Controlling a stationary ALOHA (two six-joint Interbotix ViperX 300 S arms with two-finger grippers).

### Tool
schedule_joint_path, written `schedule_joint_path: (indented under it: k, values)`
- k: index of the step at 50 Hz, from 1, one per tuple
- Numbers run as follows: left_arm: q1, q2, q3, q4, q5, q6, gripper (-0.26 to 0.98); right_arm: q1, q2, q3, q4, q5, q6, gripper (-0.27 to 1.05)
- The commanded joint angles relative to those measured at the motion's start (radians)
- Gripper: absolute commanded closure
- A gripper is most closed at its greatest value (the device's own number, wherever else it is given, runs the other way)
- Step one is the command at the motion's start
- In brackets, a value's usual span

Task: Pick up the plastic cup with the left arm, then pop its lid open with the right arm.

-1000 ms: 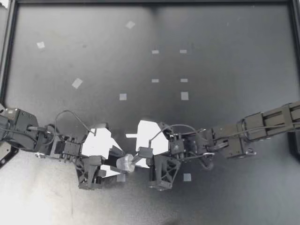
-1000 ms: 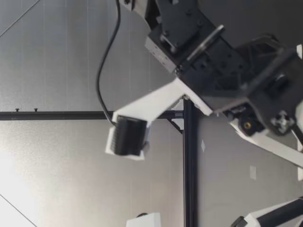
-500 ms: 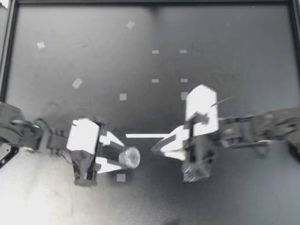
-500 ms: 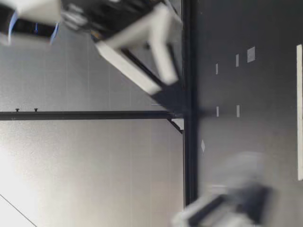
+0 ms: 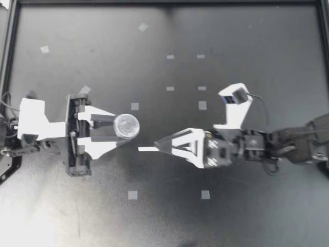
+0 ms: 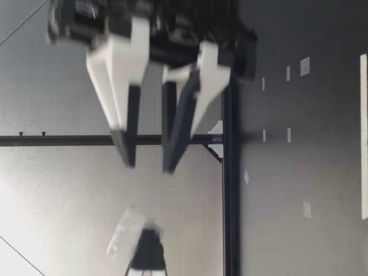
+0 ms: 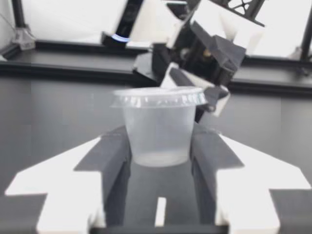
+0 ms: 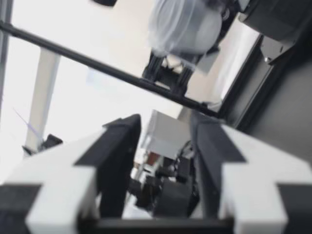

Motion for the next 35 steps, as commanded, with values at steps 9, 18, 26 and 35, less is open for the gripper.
schedule_joint_path:
  k: [9, 18, 26, 35]
  values:
    - [0.0, -0.011, -0.041, 0.046, 0.055, 0.006, 0.62, -0.061, -0.023, -0.04, -0.021, 0.046, 0.064, 0.29]
    - [0.0, -0.011, -0.035, 0.046, 0.055, 0.009, 0.62, -0.063, -0.026, -0.055, -0.032, 0.044, 0.077, 0.29]
    - [0.0, -0.009, -0.035, 0.046, 0.055, 0.009, 0.62, -0.061, -0.026, -0.089, -0.087, 0.029, 0.123, 0.29]
    - [0.0, -0.009, -0.038, 0.046, 0.055, 0.009, 0.62, -0.084, -0.083, -0.117, -0.186, -0.179, 0.144, 0.29]
